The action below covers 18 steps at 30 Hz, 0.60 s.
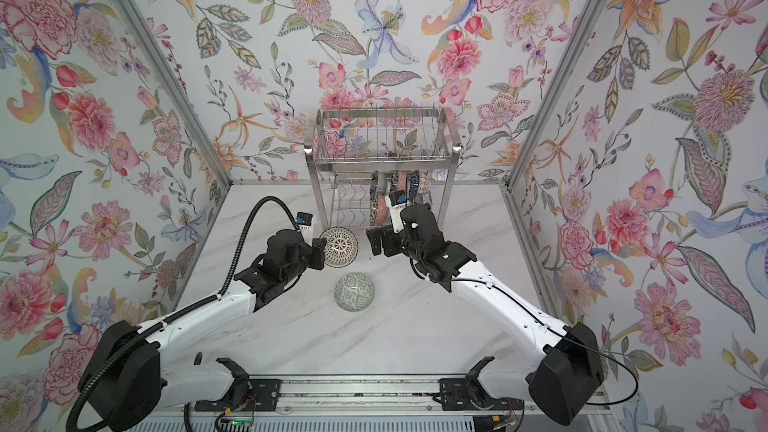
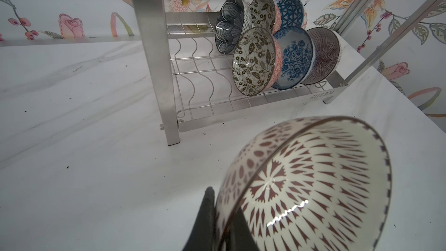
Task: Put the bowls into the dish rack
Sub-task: 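Lift the red starburst bowl with the left gripper while the right gripper reaches toward it, then grasp the bowl's rim with the right gripper beside the left gripper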
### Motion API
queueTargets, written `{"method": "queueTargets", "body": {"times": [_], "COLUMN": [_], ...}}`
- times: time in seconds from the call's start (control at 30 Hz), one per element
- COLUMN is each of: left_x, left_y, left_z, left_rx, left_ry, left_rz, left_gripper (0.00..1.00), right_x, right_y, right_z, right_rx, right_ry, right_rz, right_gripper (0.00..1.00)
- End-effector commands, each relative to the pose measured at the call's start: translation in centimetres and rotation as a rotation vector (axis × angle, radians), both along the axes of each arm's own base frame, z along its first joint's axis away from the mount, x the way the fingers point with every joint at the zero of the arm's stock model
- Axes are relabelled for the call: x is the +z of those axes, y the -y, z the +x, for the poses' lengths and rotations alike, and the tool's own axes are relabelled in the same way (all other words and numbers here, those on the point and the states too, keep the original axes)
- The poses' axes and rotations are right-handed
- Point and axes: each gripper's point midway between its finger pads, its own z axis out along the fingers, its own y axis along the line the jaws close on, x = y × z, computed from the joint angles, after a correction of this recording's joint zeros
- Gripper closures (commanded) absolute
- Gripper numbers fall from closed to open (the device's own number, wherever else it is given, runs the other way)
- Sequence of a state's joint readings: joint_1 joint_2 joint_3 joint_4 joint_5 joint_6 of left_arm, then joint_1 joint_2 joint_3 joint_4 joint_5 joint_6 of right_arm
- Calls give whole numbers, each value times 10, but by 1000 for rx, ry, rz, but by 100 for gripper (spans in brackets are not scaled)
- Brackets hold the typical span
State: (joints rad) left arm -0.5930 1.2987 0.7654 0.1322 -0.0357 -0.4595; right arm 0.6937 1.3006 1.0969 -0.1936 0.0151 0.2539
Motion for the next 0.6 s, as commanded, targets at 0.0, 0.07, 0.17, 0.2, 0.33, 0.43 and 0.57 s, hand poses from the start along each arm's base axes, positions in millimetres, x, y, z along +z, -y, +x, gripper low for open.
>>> {"method": "queueTargets", "body": {"times": [0.0, 0.07, 0.17, 0.2, 0.33, 0.43, 0.57], "left_x": [39, 42, 45, 46, 47, 47, 48], "left_y": [17, 24, 34, 38, 46, 49, 51], "left_z": [14, 15, 15, 15, 14, 12, 10], "left_rx": [-3, -13, -31, -39, -54, -63, -69], "left_ry": [117, 127, 136, 138, 140, 140, 141], "left_rz": [-60, -75, -90, -95, -101, -110, -114], "left_gripper": [100, 100, 100, 100, 100, 100, 100], "right_x": [-5, -11, -25, -31, -53, -64, -71], "right_y": [-26, -34, -42, -44, -51, -53, -54], "right_z": [-9, -11, -11, -9, -6, -4, 0], "right_rx": [48, 59, 58, 53, 50, 39, 24], "right_ry": [-29, -44, -77, -89, -133, -151, -157], "right_rz": [76, 76, 77, 76, 56, 48, 50], "right_gripper": [1, 1, 1, 1, 3, 11, 22]}}
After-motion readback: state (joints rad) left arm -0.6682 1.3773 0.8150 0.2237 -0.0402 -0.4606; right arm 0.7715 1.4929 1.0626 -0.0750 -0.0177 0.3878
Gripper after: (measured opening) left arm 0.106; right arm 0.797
